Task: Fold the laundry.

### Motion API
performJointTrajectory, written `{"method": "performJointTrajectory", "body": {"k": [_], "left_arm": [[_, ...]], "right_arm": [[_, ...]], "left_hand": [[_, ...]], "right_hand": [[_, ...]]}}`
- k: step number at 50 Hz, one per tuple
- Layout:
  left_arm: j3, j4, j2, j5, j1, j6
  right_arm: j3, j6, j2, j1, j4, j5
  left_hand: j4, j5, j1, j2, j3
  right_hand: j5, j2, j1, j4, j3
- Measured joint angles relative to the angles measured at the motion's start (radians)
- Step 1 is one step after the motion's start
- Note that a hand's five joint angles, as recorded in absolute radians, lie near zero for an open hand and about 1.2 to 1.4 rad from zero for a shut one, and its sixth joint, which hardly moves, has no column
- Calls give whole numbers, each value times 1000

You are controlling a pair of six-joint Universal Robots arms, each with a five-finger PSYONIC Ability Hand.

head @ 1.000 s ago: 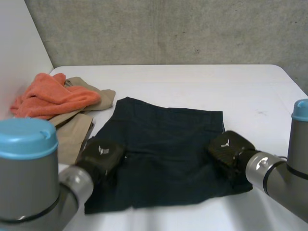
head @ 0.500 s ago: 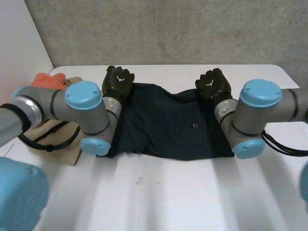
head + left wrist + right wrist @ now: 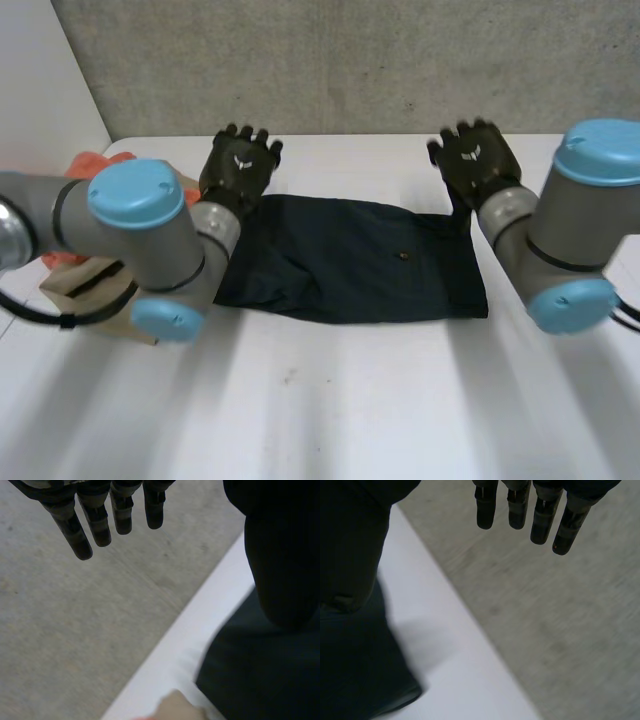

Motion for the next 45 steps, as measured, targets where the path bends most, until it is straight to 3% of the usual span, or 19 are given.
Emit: {"method": "performJointTrajectory", "body": {"k": [7, 17, 18, 20, 23, 29, 37, 45], "left_arm": [[-238, -12, 126, 2, -13, -42], [-320, -15, 157, 4, -7, -63], [-322, -15, 156, 3, -7, -65], [-323, -15, 156, 2, -7, -65], [-325, -15, 159, 1, -8, -65], [-341, -16, 190, 1, -10, -65], [-372, -16, 264, 2, -12, -67], [-421, -16, 332, 5, -13, -108]], "right_arm": [[147, 123, -67, -31, 222, -15], [206, 149, 19, -60, 183, -60], [198, 146, 54, -61, 166, -62], [187, 144, 78, -62, 154, -61], [179, 141, 94, -67, 135, -48], [204, 134, 64, -103, 81, -16], [302, 23, -96, -207, 63, -37], [313, -289, -154, -265, 57, -48]], "left_hand": [[0, 0, 0, 0, 0], [0, 0, 0, 0, 0], [0, 0, 0, 0, 0], [0, 0, 0, 0, 0], [0, 0, 0, 0, 0], [0, 0, 0, 0, 0], [0, 0, 0, 0, 0], [0, 0, 0, 0, 0]], "right_hand": [[9, 4, 4, 3, 20], [148, 165, 141, 157, 182], [192, 212, 186, 205, 229], [504, 562, 419, 540, 567], [791, 846, 467, 856, 879], [861, 926, 466, 952, 940], [898, 944, 466, 952, 941], [904, 953, 466, 952, 941]]}}
